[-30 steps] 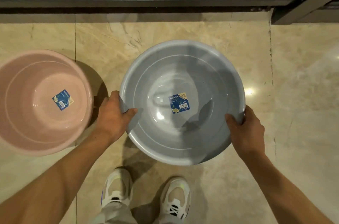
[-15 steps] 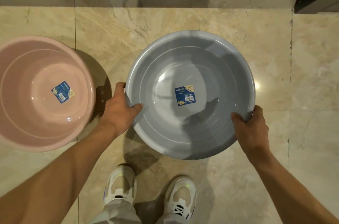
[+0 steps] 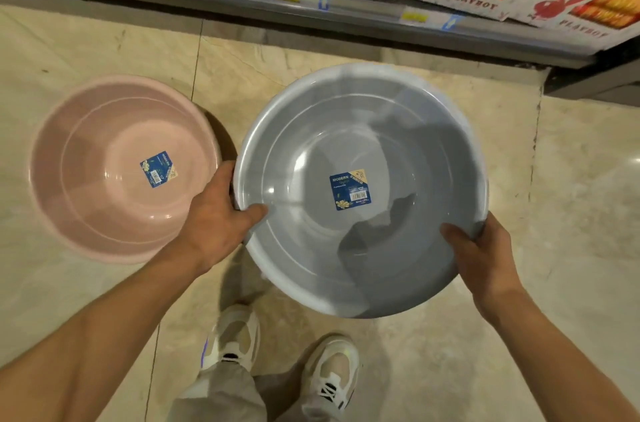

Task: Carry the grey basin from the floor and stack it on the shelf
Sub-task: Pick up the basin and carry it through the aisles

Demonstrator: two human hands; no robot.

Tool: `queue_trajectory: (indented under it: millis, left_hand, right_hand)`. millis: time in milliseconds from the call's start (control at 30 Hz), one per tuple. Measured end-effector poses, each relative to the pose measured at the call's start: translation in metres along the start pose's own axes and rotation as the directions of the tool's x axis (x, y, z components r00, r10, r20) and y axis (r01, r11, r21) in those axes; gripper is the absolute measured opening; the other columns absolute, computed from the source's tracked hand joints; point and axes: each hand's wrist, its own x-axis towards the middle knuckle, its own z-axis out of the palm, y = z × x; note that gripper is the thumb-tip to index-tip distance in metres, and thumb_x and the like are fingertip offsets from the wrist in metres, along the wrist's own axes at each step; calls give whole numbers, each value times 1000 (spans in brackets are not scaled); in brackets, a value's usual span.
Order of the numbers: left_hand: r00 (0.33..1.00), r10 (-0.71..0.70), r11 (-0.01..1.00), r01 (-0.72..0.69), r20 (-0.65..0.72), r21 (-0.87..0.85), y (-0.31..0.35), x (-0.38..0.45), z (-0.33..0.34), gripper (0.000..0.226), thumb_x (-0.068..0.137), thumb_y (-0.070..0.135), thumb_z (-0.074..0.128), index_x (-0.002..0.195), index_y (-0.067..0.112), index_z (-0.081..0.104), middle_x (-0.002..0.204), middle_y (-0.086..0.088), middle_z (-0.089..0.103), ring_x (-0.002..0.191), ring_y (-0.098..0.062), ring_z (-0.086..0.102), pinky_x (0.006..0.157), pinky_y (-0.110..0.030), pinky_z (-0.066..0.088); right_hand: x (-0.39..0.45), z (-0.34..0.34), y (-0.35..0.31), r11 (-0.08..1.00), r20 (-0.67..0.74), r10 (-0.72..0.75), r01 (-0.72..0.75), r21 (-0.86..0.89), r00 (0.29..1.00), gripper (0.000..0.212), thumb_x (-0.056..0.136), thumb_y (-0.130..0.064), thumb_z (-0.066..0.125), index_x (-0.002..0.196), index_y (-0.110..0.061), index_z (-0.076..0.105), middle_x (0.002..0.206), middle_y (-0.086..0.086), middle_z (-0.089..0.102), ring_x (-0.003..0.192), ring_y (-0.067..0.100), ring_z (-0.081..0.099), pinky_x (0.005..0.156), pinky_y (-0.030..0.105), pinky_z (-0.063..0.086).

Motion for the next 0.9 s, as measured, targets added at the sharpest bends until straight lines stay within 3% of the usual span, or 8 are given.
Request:
queue_trajectory:
  millis: [133,267,400,467,533,633,800,900]
  left_hand:
    - [998,-22,994,14,-67,-113,21,-30,-41,50,85,12,80,107,48,52,94,6,68,69,-10,71,51,-25,58]
    - [990,-51,968,15,-135,-251,40,-67,-90,53,86,10,80,119,43,54,107,-4,67,79,-26,75,66,-47,64]
    - [979,-31,938,-41,-201,-345,52,-106,-151,59,85,9,82,115,51,53,110,-5,65,73,-15,74,51,-35,62]
    - [970,-36,941,-49,-242,-335,50,-124,-182,69,83,14,84,121,60,49,110,4,66,80,-15,72,51,-29,60]
    - [957,-77,943,-22,-279,-333,46,-140,-213,72,79,25,88,134,48,50,106,13,67,90,-21,71,51,-27,59]
    - [932,-133,951,25,-337,-308,33,-157,-255,70,63,45,83,126,37,53,102,7,68,82,-23,71,46,-29,58]
    - [907,-214,938,88,-362,-334,-4,-160,-301,51,81,17,83,115,40,53,104,2,68,79,-21,71,44,-27,57]
    - [900,-259,907,101,-352,-408,-29,-150,-311,49,84,11,79,113,45,57,103,1,69,80,-19,72,49,-28,59]
  right_hand:
    - [-26,-1,-62,991,35,-117,119,-55,993,39,78,-26,61,117,-22,62,104,1,70,93,27,65,73,38,51]
    - [-59,7,-128,980,79,-180,186,-68,981,39,84,-23,65,123,-22,60,107,4,70,95,29,67,76,49,59]
    - [-100,26,-184,956,104,-260,271,-115,960,37,90,-18,66,125,-25,58,107,2,69,90,27,69,65,50,64]
    - [-122,42,-208,947,129,-284,300,-119,950,38,91,-18,65,126,-28,57,107,-1,69,90,24,69,63,49,64]
    - [-144,61,-228,940,155,-298,318,-126,942,39,90,-17,65,126,-30,57,107,-4,68,92,22,67,71,52,63]
    - [-171,93,-252,931,197,-311,340,-134,930,41,89,-15,67,124,-32,58,105,-5,69,91,21,68,77,54,62]
    - [-194,148,-277,921,250,-306,352,-165,919,40,88,-15,68,125,-28,59,106,0,70,92,25,68,76,55,61]
    - [-190,176,-282,915,278,-300,357,-186,913,35,89,-17,67,121,-28,59,104,-3,70,91,22,68,81,54,60]
